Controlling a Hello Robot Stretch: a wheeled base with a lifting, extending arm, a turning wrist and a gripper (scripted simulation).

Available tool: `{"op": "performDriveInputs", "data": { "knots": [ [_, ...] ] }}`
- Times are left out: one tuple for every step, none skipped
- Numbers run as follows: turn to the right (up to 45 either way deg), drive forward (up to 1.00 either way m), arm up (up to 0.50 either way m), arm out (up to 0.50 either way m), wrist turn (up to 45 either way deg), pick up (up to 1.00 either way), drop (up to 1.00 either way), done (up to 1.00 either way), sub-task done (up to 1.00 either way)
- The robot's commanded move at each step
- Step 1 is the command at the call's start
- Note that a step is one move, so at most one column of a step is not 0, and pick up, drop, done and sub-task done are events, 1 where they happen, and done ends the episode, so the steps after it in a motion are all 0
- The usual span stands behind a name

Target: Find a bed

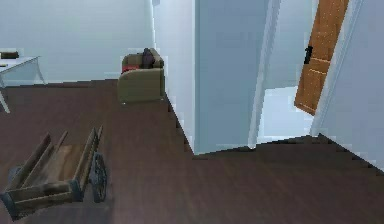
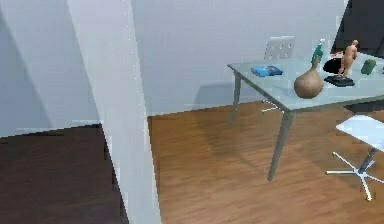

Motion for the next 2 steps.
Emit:
{"op": "performDriveInputs", "data": {
  "knots": [
    [0.0,0.10,0.00,0.00,0.0,0.00,0.00,0.00,0.00],
    [15.0,0.00,0.00,0.00,0.0,0.00,0.00,0.00,0.00]
  ]
}}
